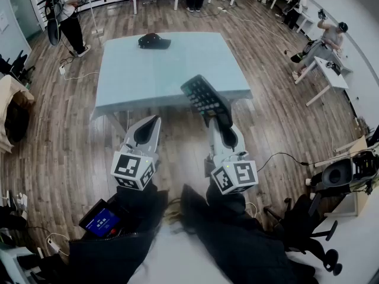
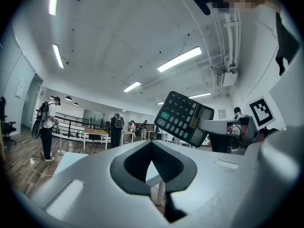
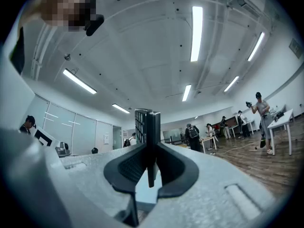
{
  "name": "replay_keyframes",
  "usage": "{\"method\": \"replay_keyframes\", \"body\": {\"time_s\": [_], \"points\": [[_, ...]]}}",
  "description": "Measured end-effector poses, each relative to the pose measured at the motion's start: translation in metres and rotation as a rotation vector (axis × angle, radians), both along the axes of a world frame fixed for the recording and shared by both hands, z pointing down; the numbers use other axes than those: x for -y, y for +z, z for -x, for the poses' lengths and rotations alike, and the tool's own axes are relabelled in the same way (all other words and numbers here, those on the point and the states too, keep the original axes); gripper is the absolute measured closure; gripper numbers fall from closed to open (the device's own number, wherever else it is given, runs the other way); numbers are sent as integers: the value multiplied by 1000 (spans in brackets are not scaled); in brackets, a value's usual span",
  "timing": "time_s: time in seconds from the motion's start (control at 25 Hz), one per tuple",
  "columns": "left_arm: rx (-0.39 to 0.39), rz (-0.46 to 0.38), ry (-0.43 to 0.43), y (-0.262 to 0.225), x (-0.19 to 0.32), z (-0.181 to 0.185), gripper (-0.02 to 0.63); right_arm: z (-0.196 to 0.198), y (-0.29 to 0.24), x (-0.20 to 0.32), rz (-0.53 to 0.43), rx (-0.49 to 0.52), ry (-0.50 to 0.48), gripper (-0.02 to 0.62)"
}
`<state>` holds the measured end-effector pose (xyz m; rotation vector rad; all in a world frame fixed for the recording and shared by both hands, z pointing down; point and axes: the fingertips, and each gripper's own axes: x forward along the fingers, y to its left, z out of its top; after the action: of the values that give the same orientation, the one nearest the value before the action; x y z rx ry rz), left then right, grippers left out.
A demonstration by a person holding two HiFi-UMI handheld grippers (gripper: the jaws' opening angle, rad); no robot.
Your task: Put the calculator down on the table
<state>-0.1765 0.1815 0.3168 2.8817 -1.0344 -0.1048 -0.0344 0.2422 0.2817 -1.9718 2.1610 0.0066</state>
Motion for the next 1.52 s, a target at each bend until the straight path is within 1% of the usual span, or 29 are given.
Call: {"method": "replay_keyframes", "body": {"time_s": [0.4, 0.56, 0.64, 0.84, 1.08, 1.24, 1.4, 1.52], "points": [[13, -6, 5, -1, 4, -5, 609, -1, 0, 7, -2, -17, 0, 548], [13, -8, 6, 0, -2, -12, 609, -6, 1, 1, -9, -25, 0, 548], [13, -9, 6, 0, -6, -16, 609, -9, 0, -2, -14, -20, -2, 548], [16, -1, 6, -1, 2, -9, 609, -2, -3, 3, -20, 3, -13, 546], [33, 4, 29, 7, -22, -41, 609, -28, 5, -22, -16, -4, -8, 546], [45, 9, 41, 12, -29, -52, 609, -36, 12, -27, 2, -5, -5, 546], [58, 15, 46, 24, -38, -67, 609, -46, 25, -35, 10, 8, -24, 546], [62, 26, 62, 29, -46, -80, 609, -51, 29, -42, 27, -2, -34, 546]]}}
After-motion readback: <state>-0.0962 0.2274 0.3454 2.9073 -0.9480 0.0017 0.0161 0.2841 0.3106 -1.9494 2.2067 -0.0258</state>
